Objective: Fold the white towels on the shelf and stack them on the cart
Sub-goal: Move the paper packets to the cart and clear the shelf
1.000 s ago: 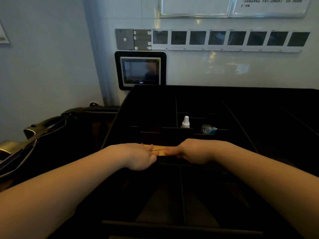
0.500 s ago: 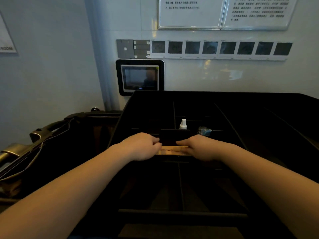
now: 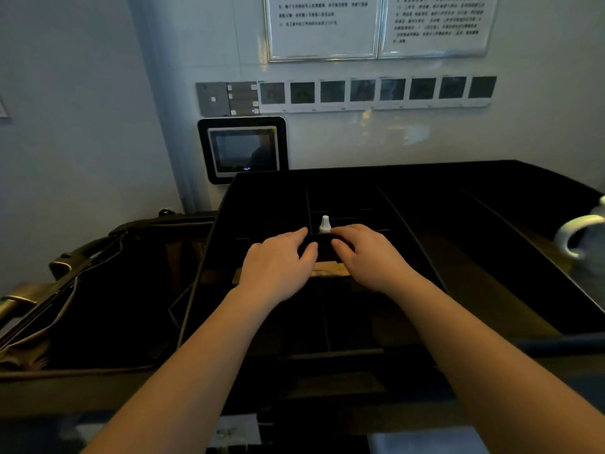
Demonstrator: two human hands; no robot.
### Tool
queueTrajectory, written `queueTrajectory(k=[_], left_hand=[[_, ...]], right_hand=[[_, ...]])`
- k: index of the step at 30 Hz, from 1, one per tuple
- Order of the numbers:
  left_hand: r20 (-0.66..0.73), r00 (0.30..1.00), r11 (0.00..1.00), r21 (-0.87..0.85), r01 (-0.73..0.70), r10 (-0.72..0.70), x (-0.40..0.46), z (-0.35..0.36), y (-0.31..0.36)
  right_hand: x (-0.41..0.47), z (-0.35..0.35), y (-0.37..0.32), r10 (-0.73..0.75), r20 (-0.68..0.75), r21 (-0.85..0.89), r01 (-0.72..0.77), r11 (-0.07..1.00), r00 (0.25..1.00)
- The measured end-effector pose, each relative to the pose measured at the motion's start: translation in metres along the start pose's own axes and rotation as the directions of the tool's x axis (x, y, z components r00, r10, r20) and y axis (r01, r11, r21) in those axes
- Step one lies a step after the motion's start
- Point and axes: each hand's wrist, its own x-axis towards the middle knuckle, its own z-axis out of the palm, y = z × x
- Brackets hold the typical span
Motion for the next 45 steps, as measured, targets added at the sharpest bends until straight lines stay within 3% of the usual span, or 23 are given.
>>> queueTrajectory(k=[8, 17, 29, 34, 37, 45], left_hand=[[-0.137, 0.988, 0.998, 0.002, 0.069, -0.068, -0.073, -0.002, 0.042], [-0.240, 0.944, 0.960, 0.113, 0.258, -0.225, -0.190, 0.006, 0.110], [-0.276, 0.826, 0.809, 0.204, 0.551, -0.492, -0.365, -0.007, 0.160], [-0.257, 0.715, 0.683, 0.215, 0.698, -0.650, -0.452, -0.017, 0.155], [-0.255, 0.611, 0.568, 0.227, 0.791, -0.749, -0.517, -0.025, 0.152], [-0.358, 0.197, 0.181, 0.079, 0.980, -0.913, -0.717, -0.073, 0.156]], right_hand=[[-0.070, -0.018, -0.003, -0.005, -0.108, -0.099, -0.006, 0.995, 0.994], [-0.171, -0.038, 0.007, -0.213, -0.008, -0.024, 0.212, 0.977, 0.977], [-0.297, -0.010, -0.025, -0.352, 0.189, 0.130, 0.332, 0.934, 0.917], [-0.353, 0.025, -0.066, -0.459, 0.275, 0.222, 0.409, 0.885, 0.845], [-0.399, 0.049, -0.099, -0.534, 0.355, 0.287, 0.455, 0.843, 0.767], [-0.564, 0.113, -0.218, -0.722, 0.523, 0.475, 0.549, 0.688, 0.453]])
